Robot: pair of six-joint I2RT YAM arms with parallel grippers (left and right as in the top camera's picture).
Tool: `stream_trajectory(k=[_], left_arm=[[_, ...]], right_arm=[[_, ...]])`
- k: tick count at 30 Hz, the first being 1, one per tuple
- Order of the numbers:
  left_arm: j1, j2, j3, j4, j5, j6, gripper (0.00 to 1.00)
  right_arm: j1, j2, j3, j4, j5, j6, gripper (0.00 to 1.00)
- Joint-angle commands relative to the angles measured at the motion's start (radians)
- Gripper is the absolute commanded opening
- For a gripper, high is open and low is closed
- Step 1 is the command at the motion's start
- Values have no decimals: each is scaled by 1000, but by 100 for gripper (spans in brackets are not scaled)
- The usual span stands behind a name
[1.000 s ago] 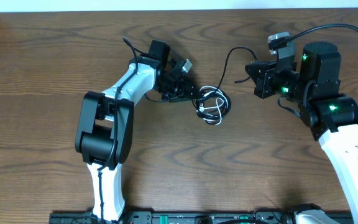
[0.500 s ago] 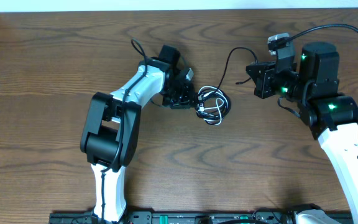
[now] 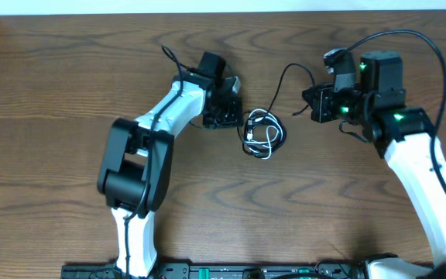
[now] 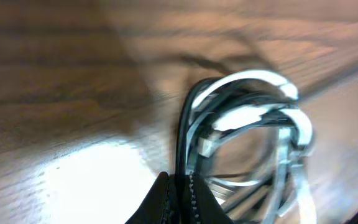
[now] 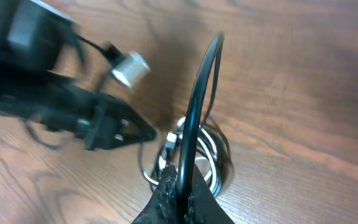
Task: Untangle cables
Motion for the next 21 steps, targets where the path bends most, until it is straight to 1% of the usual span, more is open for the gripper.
stream_trajectory(k=[1,7,10,14,21], left_arm=[[3,-151,35,21,-10,51,7],[-13,-301,35,62,-9,50,7],[-26,-343,35,85,-9,50,8],[-40,-372,35,105,-9,50,7],[-37,-376,35,134,-10,50,8]], right_arm=[[-8,49,15,-3,2,-10,1],[-8,114,15,0,2,-10,1],[-8,132,15,4,2,-10,1],[-8,142,15,5,2,-10,1],[-6,143,15,14,-5,-5,1]])
